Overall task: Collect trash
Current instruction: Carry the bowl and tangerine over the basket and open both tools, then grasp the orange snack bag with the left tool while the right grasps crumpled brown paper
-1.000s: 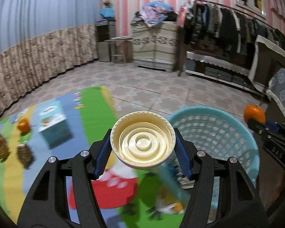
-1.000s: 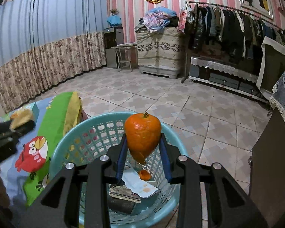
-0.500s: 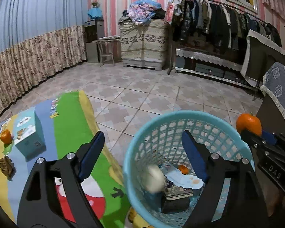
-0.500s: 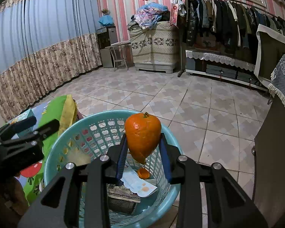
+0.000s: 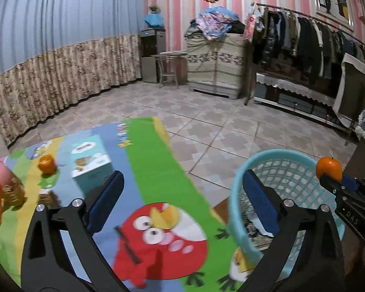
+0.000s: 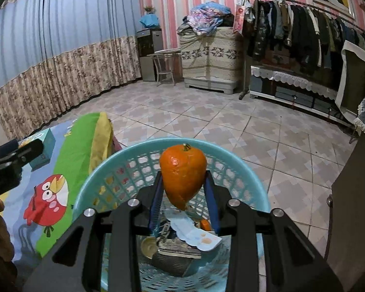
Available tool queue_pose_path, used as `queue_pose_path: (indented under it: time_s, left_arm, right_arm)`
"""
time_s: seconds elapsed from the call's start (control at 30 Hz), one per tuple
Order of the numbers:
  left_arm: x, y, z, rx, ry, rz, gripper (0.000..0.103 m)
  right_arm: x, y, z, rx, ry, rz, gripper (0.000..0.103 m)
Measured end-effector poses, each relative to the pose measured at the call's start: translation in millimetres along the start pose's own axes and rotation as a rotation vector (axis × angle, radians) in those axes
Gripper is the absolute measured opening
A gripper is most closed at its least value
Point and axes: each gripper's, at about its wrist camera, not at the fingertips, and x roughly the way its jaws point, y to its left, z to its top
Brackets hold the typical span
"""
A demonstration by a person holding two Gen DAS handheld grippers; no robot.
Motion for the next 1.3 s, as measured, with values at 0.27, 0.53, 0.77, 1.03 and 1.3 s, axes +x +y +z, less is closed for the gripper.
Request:
queue_pose_path:
  time_s: [0.27,0.53,0.77,1.03,1.3]
  left_arm:
    - [-14,40,-6,-0.027,-0.013,0.052,0.097]
    - [-29,97,-18,-0.095,-0.011,0.102,0.097]
    - [-43,168,-34,-0.117,0.004,0.213,0.097]
    - [-59,279,-58,-0.2,0.05,0.379,0.097]
    - [-52,369,-81,-0.312,0.157,0.443,0.097]
  right_arm:
    - [1,9,-1,0.04,-0.02,-0.033,0.075]
    - [-3,24,-2,0.008,-0.023,-0.054,0.09]
    - [-14,66,-1,-0.014,-0.038,0.006,0.096]
    - [-15,128,-14,-0.103,-0.015,0.086,0.096]
    - [-14,183,-28,-0.168,0.029,0.179,0.096]
